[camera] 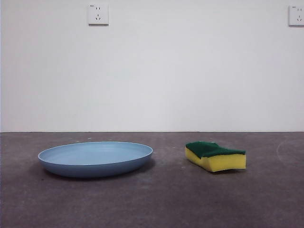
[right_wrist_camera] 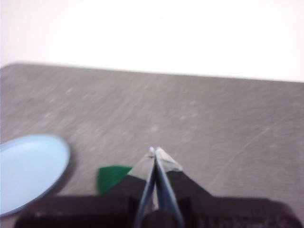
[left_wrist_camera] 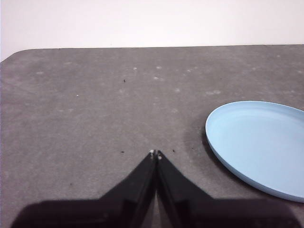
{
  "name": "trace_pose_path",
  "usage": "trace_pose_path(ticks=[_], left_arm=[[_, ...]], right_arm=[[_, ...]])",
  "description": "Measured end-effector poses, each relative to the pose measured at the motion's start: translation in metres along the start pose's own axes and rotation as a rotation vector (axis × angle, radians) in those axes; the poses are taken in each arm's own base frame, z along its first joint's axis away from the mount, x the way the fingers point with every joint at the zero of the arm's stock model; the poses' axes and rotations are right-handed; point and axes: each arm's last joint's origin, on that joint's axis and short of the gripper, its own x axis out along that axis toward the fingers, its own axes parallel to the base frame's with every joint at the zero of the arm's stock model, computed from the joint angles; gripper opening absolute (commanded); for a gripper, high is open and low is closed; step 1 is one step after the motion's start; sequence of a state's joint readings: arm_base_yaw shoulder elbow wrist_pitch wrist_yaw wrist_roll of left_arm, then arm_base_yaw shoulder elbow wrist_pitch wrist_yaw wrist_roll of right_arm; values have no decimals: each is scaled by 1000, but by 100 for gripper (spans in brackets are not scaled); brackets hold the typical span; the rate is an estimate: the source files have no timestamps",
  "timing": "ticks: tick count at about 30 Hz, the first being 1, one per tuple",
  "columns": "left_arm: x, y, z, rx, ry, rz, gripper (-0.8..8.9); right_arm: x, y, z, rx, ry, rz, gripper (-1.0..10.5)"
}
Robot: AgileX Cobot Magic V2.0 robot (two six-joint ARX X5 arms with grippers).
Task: Pick up the plate,pick up the cloth,clean the plate with the cloth
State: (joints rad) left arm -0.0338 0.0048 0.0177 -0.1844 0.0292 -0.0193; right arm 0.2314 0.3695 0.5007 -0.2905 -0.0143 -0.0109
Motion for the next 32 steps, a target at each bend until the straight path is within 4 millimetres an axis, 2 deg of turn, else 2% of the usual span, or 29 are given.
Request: trace_pose_path(ticks=[4, 9, 14, 17, 32], left_arm=[[0, 0, 0, 0, 0, 0, -4], [0, 0, 0, 0, 0, 0, -4], [0, 0, 0, 0, 0, 0, -4], [0, 0, 0, 0, 0, 0, -4], [0, 0, 0, 0, 0, 0, -4]], right_arm=[[5, -9, -38, 16, -85, -50, 2], [11, -12, -86, 69, -46, -71, 2], [14, -11, -117, 108, -15, -73, 2], [13, -11, -122, 125, -3, -73, 2], [10, -11, -123, 146, -11, -82, 2]])
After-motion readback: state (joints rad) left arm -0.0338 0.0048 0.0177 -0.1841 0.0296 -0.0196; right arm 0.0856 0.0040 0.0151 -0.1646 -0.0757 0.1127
